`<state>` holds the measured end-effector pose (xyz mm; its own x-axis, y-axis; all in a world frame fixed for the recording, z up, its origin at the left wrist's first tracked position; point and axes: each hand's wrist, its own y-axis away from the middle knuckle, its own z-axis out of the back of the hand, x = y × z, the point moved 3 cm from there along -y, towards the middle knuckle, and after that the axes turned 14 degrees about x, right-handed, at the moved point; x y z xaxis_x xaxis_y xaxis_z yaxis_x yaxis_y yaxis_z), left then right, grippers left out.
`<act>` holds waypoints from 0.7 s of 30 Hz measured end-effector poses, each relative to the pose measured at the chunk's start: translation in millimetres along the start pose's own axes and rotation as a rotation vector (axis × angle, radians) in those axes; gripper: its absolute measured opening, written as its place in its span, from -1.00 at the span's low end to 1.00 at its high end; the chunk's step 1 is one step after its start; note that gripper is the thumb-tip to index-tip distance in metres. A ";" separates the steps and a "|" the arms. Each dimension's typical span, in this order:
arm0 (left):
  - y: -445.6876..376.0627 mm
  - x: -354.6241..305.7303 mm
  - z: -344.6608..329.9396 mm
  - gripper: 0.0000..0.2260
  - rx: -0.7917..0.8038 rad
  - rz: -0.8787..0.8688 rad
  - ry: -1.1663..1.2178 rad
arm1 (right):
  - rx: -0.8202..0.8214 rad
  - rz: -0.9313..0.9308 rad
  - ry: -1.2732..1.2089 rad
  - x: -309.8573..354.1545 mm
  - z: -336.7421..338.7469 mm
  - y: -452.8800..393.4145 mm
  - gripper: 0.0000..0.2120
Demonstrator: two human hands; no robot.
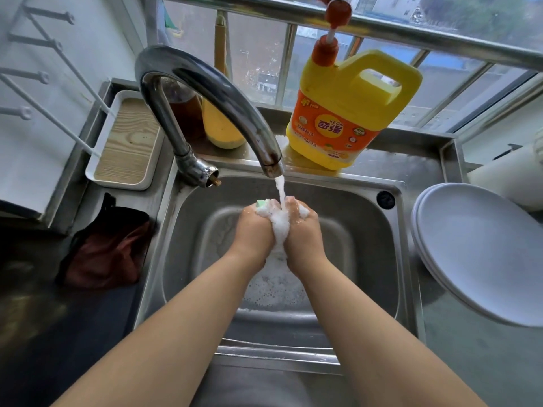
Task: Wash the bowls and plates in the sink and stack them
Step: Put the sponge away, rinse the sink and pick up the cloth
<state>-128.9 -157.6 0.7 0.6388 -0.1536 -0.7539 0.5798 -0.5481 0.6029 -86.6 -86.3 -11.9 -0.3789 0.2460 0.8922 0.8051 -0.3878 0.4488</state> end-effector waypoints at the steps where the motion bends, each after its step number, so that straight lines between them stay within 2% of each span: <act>1: 0.2 0.2 -0.7 -0.79 0.015 -0.014 -0.003 | 0.006 0.004 0.007 1.1 0.0 -0.4 -0.67; 5: -0.8 0.7 3.5 -0.74 0.049 -0.032 -0.055 | 0.044 -0.040 0.076 6.3 3.1 -5.1 -0.65; 8: 0.5 -1.0 10.2 -0.75 0.039 -0.163 -0.217 | 0.110 -0.239 0.031 1.1 1.4 -7.8 -0.75; 10: 1.8 2.6 16.3 -0.80 0.035 -0.196 -0.214 | 0.158 -0.319 -0.070 -2.9 -2.3 -9.2 -0.80; 13: 3.4 6.1 27.9 -0.90 0.056 -0.174 -0.135 | 0.159 -0.295 -0.144 -3.3 -5.5 -13.8 -0.72; 16: 3.6 7.4 40.5 -0.74 0.090 -0.170 -0.041 | 0.216 -0.236 -0.226 -1.5 -10.1 -13.7 -0.77; 18: 8.0 3.9 48.8 -0.71 0.069 -0.177 -0.043 | 0.259 -0.176 -0.278 -1.4 -15.0 -10.4 -0.85; 19: 9.8 3.3 53.2 -0.73 0.051 -0.184 -0.068 | 0.269 -0.142 -0.244 -2.2 -16.2 -8.8 -0.85; 21: 12.7 2.4 62.0 -0.78 0.011 -0.208 -0.149 | 0.296 -0.088 -0.124 -3.7 -17.0 -5.1 -0.71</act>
<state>-151.3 -215.9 -9.7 0.4245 -0.1555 -0.8920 0.6850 -0.5890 0.4287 -97.1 -100.3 -16.6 -0.4090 0.3800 0.8296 0.8765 -0.0894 0.4731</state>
